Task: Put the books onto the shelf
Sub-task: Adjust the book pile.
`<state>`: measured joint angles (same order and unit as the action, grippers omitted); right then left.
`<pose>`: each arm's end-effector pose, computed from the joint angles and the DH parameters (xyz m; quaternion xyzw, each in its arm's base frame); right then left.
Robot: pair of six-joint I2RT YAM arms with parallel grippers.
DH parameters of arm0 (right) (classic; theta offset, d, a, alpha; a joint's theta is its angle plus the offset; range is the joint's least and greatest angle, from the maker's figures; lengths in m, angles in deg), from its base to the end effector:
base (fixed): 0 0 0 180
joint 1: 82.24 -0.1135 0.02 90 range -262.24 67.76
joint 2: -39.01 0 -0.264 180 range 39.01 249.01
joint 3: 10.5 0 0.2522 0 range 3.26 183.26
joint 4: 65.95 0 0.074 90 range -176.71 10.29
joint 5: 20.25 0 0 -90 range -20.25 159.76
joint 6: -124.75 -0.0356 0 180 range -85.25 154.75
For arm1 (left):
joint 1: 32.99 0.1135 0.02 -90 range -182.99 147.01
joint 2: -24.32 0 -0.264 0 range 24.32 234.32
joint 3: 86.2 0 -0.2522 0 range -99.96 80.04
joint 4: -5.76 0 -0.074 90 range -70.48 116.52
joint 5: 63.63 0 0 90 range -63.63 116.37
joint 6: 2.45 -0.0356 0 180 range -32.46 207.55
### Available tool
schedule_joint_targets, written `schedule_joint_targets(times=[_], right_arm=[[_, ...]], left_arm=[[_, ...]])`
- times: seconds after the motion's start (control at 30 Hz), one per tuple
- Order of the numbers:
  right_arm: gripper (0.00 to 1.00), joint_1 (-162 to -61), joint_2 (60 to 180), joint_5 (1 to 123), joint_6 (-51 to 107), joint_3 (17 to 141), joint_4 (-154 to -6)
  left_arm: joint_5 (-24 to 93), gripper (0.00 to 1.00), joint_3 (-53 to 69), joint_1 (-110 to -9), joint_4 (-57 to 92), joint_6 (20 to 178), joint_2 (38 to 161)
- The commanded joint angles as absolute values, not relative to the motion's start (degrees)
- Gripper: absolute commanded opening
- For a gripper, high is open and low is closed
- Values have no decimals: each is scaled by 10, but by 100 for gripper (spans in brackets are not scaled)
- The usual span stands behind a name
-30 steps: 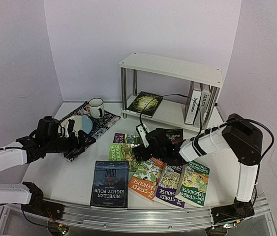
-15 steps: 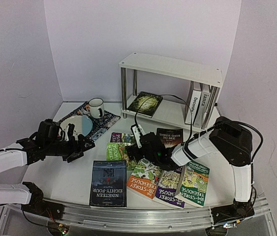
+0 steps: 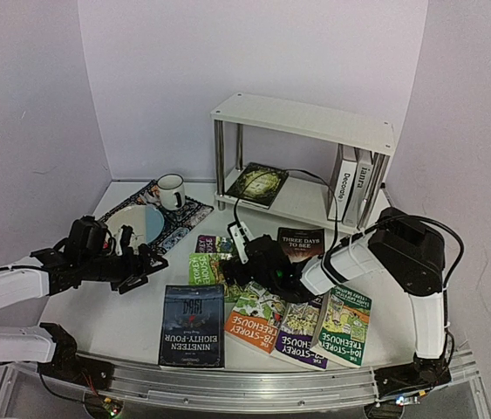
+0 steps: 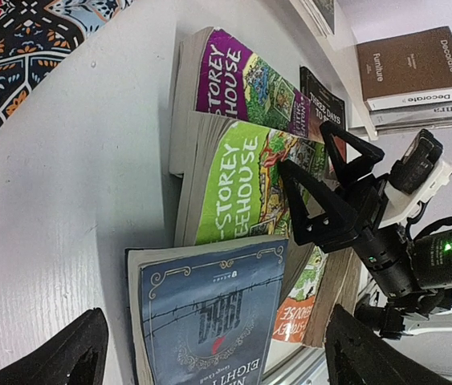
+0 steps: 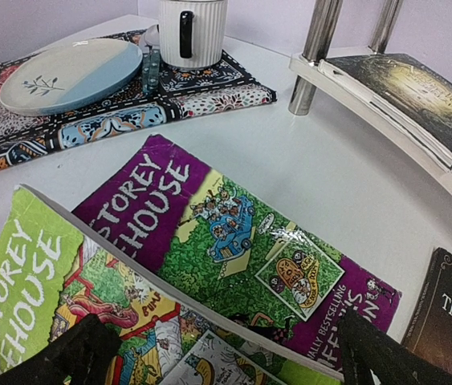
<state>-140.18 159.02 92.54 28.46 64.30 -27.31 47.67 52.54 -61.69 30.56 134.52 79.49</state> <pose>0.2430 0.3620 0.1509 -0.2004 0.7159 0.2219 0.6309 0.1672 -0.1063 0.2026 -0.0617 0.8874 -0.3925 0.2337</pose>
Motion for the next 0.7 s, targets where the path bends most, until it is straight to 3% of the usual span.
schedule_joint_targets(times=[0.0,0.3,0.53,0.67], right_arm=[[98,-1406,1620,888,277,621,-364],[98,-1413,1592,885,286,595,-329],[98,-1414,1473,883,278,531,-367],[98,-1414,1396,895,268,522,-463]], left_arm=[[485,95,537,-615,302,1354,788],[484,95,572,-630,301,1383,775],[456,95,584,-671,298,1391,796],[439,95,584,-693,294,1387,800]])
